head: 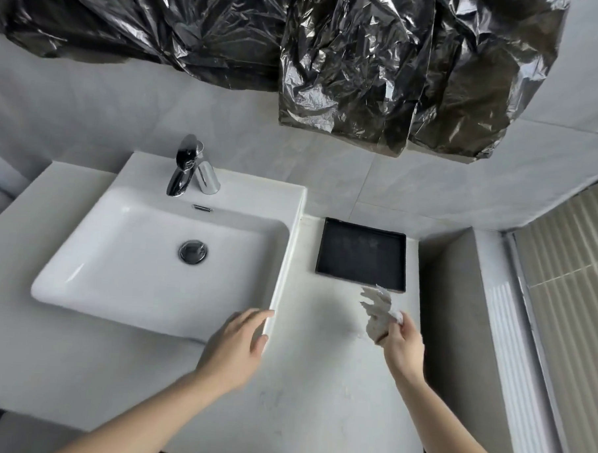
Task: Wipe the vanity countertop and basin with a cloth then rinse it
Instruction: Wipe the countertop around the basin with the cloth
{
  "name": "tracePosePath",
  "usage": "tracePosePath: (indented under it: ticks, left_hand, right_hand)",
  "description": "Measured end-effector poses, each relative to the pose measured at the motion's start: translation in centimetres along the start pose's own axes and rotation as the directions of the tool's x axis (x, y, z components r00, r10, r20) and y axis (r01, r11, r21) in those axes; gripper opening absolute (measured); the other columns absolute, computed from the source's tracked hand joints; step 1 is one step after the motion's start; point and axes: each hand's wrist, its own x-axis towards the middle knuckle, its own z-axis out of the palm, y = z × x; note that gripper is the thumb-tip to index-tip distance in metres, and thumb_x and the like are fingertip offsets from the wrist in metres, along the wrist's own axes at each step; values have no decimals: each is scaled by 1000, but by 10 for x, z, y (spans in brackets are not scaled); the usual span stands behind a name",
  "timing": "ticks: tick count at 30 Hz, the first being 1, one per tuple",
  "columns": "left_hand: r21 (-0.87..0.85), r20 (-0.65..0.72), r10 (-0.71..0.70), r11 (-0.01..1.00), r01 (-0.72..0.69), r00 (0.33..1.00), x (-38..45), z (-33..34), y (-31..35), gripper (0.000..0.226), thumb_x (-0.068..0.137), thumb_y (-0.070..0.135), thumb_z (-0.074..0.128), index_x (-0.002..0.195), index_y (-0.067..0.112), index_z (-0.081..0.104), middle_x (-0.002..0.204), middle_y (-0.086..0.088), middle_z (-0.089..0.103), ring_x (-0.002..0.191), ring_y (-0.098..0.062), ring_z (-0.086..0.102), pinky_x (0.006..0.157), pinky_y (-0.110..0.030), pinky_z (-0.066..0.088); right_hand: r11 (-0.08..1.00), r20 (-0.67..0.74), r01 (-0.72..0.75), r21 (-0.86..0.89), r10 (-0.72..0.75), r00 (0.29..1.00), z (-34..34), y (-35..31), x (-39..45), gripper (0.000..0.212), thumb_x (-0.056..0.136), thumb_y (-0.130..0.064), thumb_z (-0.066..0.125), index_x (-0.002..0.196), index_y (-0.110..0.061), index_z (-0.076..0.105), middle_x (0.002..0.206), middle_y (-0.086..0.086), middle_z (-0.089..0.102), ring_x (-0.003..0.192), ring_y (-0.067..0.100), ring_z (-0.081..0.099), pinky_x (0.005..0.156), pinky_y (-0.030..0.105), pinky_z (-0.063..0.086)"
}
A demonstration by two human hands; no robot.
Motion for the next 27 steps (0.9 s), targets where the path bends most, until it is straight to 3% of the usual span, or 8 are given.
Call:
tracePosePath:
  ticks: [3, 6, 8, 11, 15, 18, 23, 27]
  left_hand:
    - [58, 37, 141, 988, -143, 989, -54, 3, -33, 32, 92, 27, 57, 121, 40, 57, 123, 30, 49, 117, 5, 47, 91, -18, 45]
    - [143, 201, -35, 990, 6, 979, -87, 14, -80, 34, 91, 34, 54, 125, 39, 53, 129, 27, 39, 125, 0, 45, 95, -21, 44]
    - [227, 256, -229, 959, 172, 939, -95, 20, -110, 53, 91, 39, 55, 142, 32, 41, 146, 20, 26, 136, -11, 38, 105, -28, 41]
    - [317, 264, -507, 849, 423, 820, -91, 20, -143, 91, 88, 52, 60, 158, 25, 10, 165, 1, -3, 148, -33, 21, 116, -39, 33]
    - [353, 297, -629, 771, 530, 718, -78, 22, -181, 140, 58, 82, 65, 157, 26, -16, 162, -6, -28, 151, -43, -3, 122, -52, 17]
    - [380, 326, -657, 749, 543, 680, -69, 29, -187, 156, 41, 90, 62, 150, 29, -33, 157, -6, -39, 149, -47, -14, 123, -56, 8]
    - [353, 314, -664, 746, 565, 679, -70, 33, -176, 155, 50, 78, 76, 133, 36, -49, 148, 2, -52, 146, -51, -19, 120, -56, 18]
    - [357, 324, -665, 744, 564, 672, -70, 30, -175, 155, 51, 77, 77, 132, 37, -50, 146, 3, -54, 146, -51, -20, 117, -56, 25]
  right_hand:
    - [998, -33, -58, -26, 57, 998, -10, 22, -10, 33, 101, -45, 39, 95, -32, 68, 76, -2, 70, 78, 24, 66, 73, 39, 53]
    - [990, -36, -64, -123, 60, 998, -1, 30, 2, 35, 101, -44, 37, 125, -44, 62, 113, -11, 69, 105, 22, 66, 95, 44, 54]
    - [973, 7, 17, -232, -16, 1000, 19, 38, 15, 41, 104, -28, 41, 142, -33, 55, 147, -5, 54, 136, 24, 50, 114, 44, 40]
    - [886, 175, 136, -443, -64, 983, 66, 44, 21, 45, 102, -17, 45, 146, -21, 53, 160, 9, 35, 146, 33, 27, 121, 44, 27]
    - [761, 429, 287, -582, -12, 903, 126, 36, -5, 55, 105, -36, 37, 159, -33, 27, 170, 5, 3, 154, 35, 1, 125, 50, 11]
    - [663, 548, 393, -637, 31, 836, 141, 33, -15, 71, 99, -62, 30, 161, -40, 2, 167, -5, -20, 155, 27, -20, 125, 50, -5]
    - [579, 461, 351, -736, 50, 886, 96, 61, 4, 74, 95, -73, 14, 156, -45, -16, 163, -4, -34, 152, 25, -28, 125, 52, -8]
    - [568, 277, 195, -800, 61, 959, 58, 75, 29, 72, 95, -71, 14, 159, -43, -4, 169, 4, -17, 155, 33, -14, 125, 54, -4]
